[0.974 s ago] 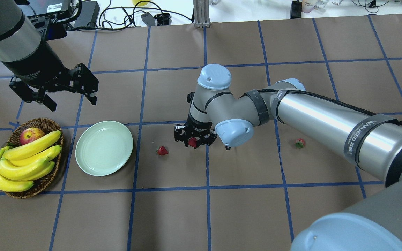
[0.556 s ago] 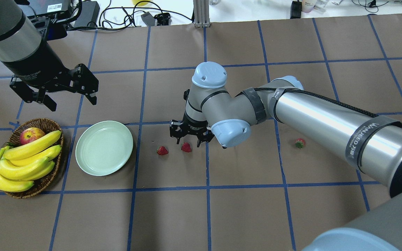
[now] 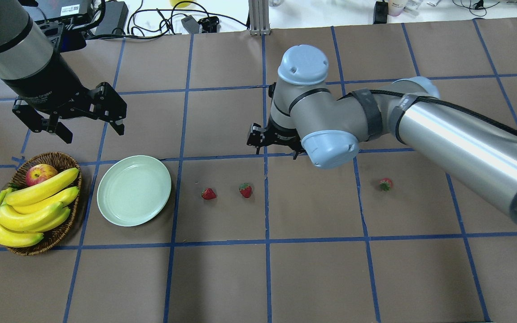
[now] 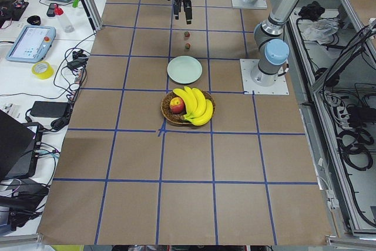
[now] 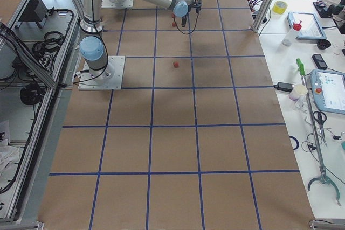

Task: Collect all strawberries into plate
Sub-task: 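Reach the right gripper to the last strawberry and grasp it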

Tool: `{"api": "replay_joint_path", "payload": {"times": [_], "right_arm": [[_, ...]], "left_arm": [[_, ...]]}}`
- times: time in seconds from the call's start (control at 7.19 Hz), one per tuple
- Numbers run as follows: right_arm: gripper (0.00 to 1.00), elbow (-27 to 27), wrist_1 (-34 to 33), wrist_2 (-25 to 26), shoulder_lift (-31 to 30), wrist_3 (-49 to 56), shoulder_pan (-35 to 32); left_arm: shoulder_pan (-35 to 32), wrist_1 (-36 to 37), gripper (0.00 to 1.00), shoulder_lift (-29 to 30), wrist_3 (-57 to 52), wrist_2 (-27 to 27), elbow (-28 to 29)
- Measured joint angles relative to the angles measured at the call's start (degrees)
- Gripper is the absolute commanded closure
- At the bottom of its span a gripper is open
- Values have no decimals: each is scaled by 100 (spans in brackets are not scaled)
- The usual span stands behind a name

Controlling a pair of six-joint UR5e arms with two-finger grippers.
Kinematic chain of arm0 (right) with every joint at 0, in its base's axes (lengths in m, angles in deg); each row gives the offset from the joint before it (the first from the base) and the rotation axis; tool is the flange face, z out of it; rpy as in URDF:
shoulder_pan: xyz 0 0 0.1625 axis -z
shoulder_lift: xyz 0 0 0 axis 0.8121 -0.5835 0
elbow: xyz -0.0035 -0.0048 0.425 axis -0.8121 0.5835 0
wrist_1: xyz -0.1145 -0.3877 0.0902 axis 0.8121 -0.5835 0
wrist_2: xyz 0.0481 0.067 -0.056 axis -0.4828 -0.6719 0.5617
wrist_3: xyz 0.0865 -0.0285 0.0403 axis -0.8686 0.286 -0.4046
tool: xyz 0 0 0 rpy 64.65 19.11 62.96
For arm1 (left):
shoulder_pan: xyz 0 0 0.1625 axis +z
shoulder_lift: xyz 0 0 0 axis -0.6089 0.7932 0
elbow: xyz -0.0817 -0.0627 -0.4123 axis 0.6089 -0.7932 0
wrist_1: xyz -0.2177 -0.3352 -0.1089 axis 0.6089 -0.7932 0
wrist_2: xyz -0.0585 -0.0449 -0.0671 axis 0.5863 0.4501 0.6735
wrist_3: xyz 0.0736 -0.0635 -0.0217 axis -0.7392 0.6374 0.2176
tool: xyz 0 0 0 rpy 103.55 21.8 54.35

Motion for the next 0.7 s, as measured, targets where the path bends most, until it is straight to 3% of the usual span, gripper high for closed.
{"api": "replay_joint_path", "payload": {"times": [0.42,0.7], "right_arm": [[1,-194,313,765,-341,1352,1053],[4,-776,43,958,-486,2317,1805]], "left_arm": [[0,-2,0,0,-2,-3,0],[0,-8,0,0,-2,-4,0]]}}
